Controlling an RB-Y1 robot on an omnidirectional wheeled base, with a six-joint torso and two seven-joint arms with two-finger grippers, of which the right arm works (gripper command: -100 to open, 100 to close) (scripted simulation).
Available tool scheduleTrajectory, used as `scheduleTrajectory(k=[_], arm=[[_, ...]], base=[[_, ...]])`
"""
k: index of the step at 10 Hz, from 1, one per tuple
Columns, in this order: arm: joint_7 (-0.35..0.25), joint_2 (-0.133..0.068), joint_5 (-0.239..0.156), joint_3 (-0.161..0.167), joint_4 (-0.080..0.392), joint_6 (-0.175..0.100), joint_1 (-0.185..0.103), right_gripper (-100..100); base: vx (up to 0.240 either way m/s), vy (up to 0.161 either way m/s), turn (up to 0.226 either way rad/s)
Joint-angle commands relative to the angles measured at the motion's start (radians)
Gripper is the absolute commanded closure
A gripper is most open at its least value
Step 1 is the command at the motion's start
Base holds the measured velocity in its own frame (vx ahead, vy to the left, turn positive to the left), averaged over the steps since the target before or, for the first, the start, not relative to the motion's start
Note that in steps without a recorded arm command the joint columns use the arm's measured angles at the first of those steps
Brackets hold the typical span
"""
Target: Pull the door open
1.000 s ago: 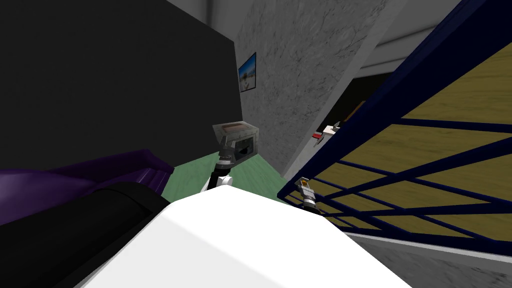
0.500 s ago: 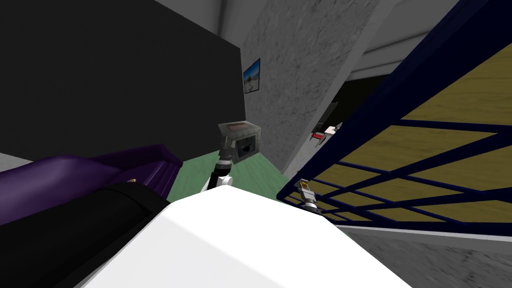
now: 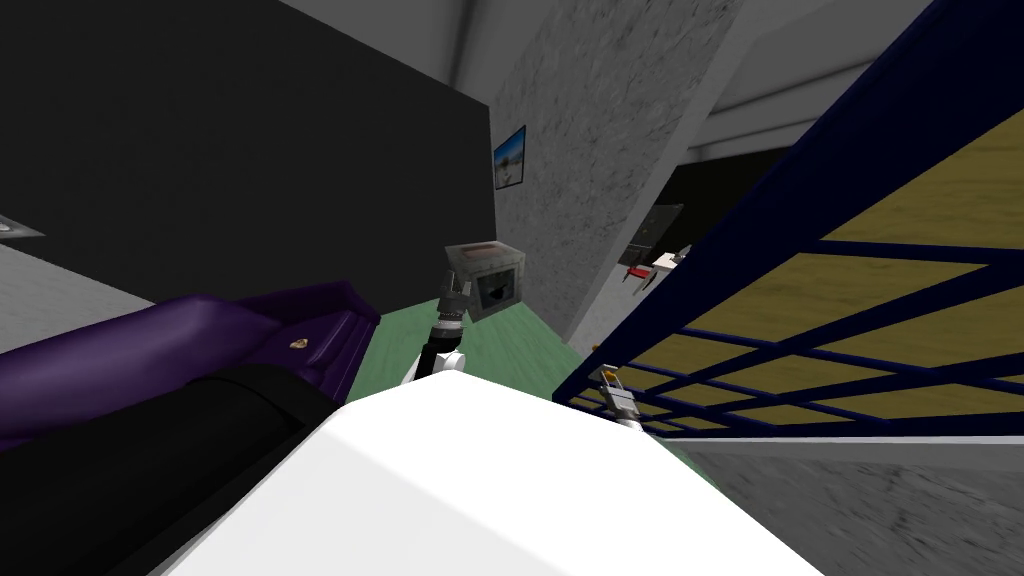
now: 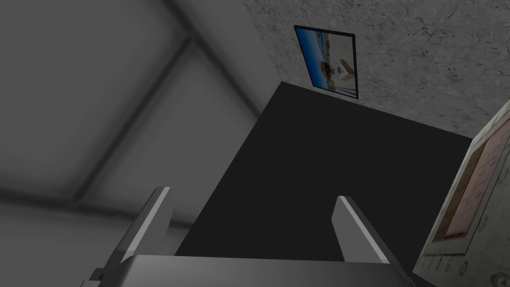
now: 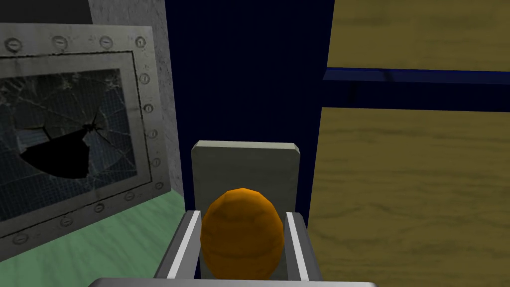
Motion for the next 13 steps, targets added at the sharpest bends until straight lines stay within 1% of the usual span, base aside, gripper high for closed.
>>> scheduleTrajectory(k=[1, 2, 3, 4, 11, 12, 13], arm=[[-0.021, -0.015, 0.01, 0.013, 0.001, -0.028, 0.01, 100], [-0.013, -0.008, 0.007, 0.009, 0.009, -0.017, 0.004, 100], [-0.025, -0.016, 0.012, 0.019, 0.018, -0.039, 0.013, 100], [-0.028, -0.018, 0.013, 0.021, 0.02, -0.046, 0.016, 100], [-0.074, -0.057, 0.032, 0.062, 0.054, -0.155, 0.056, 100], [-0.068, -0.049, 0.032, 0.06, 0.056, -0.142, 0.05, 100], [-0.075, -0.051, 0.034, 0.067, 0.068, -0.158, 0.051, 100]], base=[[-0.141, -0.019, 0.046], [-0.065, -0.009, 0.008], [-0.113, -0.024, 0.139], [-0.176, -0.062, 0.13], [-0.196, -0.078, 0.144], [-0.084, -0.025, 0.027], [-0.129, -0.039, 0.111]])
